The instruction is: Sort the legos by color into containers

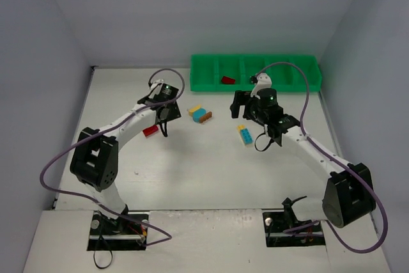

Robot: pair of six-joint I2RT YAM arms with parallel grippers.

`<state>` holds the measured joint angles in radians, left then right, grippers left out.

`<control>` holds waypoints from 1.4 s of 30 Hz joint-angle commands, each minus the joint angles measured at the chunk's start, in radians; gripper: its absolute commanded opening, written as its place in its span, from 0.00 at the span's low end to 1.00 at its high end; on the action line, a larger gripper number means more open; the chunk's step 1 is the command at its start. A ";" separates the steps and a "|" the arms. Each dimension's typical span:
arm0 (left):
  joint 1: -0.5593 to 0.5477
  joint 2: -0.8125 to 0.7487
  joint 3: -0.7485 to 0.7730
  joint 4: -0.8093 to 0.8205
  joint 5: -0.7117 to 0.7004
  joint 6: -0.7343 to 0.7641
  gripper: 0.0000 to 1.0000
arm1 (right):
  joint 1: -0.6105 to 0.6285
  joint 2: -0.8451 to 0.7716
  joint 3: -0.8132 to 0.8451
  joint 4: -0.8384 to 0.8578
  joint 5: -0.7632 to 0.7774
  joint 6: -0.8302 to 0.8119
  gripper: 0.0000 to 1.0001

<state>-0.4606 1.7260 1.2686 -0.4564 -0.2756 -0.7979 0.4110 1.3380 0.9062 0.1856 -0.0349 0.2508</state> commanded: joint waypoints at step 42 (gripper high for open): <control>0.042 0.702 1.063 0.489 0.355 0.557 0.77 | -0.011 -0.301 -0.151 -0.040 -0.161 0.028 0.87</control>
<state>-0.4355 2.5095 2.2734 -0.0288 0.0612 -0.2272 0.4046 1.0580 0.7586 0.1009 -0.1745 0.2844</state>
